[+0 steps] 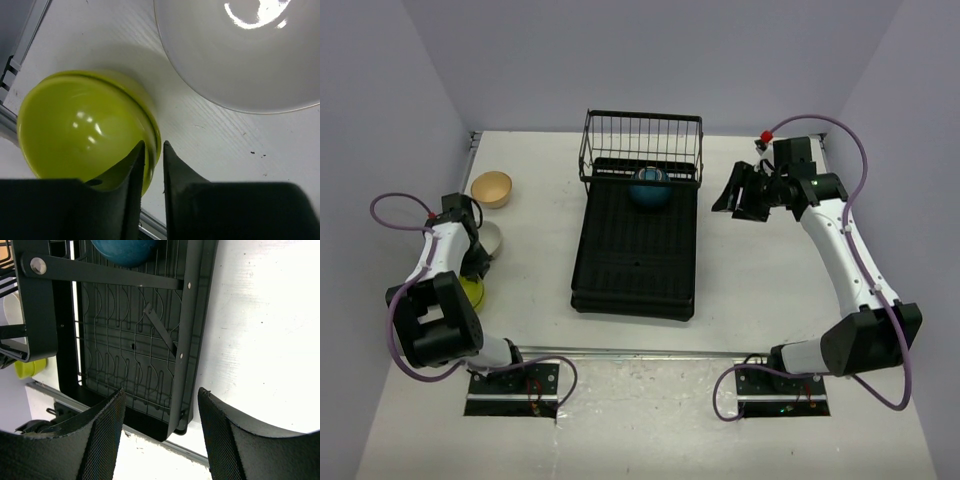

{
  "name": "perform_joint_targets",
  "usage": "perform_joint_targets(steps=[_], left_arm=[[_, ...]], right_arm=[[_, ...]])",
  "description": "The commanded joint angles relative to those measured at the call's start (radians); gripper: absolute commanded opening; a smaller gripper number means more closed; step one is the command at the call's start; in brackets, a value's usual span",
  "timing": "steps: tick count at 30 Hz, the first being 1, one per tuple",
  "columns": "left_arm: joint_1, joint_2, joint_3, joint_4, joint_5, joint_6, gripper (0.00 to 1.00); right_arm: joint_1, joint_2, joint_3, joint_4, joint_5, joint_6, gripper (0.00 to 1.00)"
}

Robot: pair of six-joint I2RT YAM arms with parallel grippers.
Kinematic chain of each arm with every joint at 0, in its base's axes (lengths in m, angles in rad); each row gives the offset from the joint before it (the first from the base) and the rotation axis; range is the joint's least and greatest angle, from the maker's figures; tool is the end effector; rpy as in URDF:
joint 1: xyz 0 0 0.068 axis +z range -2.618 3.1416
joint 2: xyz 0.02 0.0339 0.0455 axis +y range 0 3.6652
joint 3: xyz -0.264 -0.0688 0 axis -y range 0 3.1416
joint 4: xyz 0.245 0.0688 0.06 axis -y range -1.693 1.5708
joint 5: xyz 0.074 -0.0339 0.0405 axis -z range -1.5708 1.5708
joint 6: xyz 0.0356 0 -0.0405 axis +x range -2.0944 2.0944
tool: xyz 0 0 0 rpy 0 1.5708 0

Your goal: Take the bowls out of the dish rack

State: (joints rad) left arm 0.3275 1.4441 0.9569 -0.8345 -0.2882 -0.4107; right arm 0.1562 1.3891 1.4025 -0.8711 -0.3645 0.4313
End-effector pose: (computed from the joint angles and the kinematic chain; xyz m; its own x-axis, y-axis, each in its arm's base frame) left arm 0.2409 0.0925 0.2089 -0.6917 -0.6393 -0.3360 -0.7100 0.6872 0.1541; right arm 0.2812 0.0571 0.3553 -0.8358 0.2638 -0.4816 -0.0290 0.8546 0.5184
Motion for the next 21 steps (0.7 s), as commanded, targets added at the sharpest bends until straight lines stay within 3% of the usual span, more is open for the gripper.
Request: perform_joint_targets(steps=[1,2,3,8,16,21], left_arm=[[0.01,-0.002,0.017,-0.018,0.001,-0.014,0.23],[0.01,-0.005,0.017,-0.02,0.0,-0.017,0.29],[0.01,-0.01,0.014,-0.02,0.0,-0.023,0.45],[0.01,-0.037,0.013,-0.018,-0.008,-0.039,0.6],[0.008,-0.099,0.081,-0.028,0.132,-0.086,0.66],[-0.024,-0.09,0.155,0.034,0.335,-0.141,0.62]], right_arm=[[-0.006,-0.024,-0.016,0.049,-0.036,0.02,0.61],[-0.006,-0.027,-0.017,0.049,-0.034,0.02,0.61],[-0.007,-0.027,-0.022,0.053,-0.034,0.021,0.61],[-0.009,-0.032,-0.037,0.061,-0.042,0.03,0.61],[-0.009,-0.019,-0.048,0.057,-0.056,0.034,0.61],[-0.006,-0.016,-0.076,0.061,-0.077,0.06,0.54]])
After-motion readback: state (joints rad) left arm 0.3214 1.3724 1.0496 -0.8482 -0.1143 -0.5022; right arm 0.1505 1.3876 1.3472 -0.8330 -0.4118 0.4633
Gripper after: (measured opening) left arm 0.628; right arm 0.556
